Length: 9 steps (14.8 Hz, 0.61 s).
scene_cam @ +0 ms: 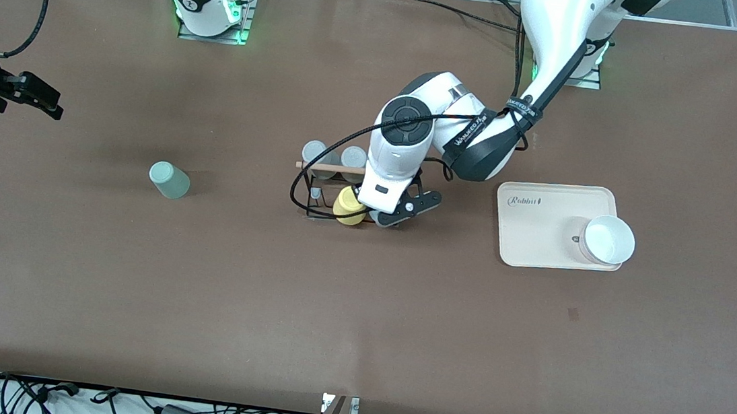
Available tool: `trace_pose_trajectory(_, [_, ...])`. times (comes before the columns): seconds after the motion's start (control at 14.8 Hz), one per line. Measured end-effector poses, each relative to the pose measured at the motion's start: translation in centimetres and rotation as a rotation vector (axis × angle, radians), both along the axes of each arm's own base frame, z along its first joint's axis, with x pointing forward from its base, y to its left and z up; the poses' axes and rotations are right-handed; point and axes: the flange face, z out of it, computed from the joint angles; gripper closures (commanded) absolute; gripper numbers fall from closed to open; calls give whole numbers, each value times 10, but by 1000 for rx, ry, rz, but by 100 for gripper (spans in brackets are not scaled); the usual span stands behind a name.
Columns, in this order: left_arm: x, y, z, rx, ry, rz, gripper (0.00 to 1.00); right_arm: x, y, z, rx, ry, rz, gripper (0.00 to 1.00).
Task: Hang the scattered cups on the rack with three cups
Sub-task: 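Carry the light blue cup to the rack beside the yellow cup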
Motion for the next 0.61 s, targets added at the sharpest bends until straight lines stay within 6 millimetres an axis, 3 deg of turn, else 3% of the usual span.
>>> trace_pose_trajectory(0.41, [-4,-3,-17,14,21,-6,47,1,0,-3,0,4,0,0])
trace_pose_trajectory(0.61, [-8,-6,-21,20,27,-14,26,3,0,-6,0,9,-1,0])
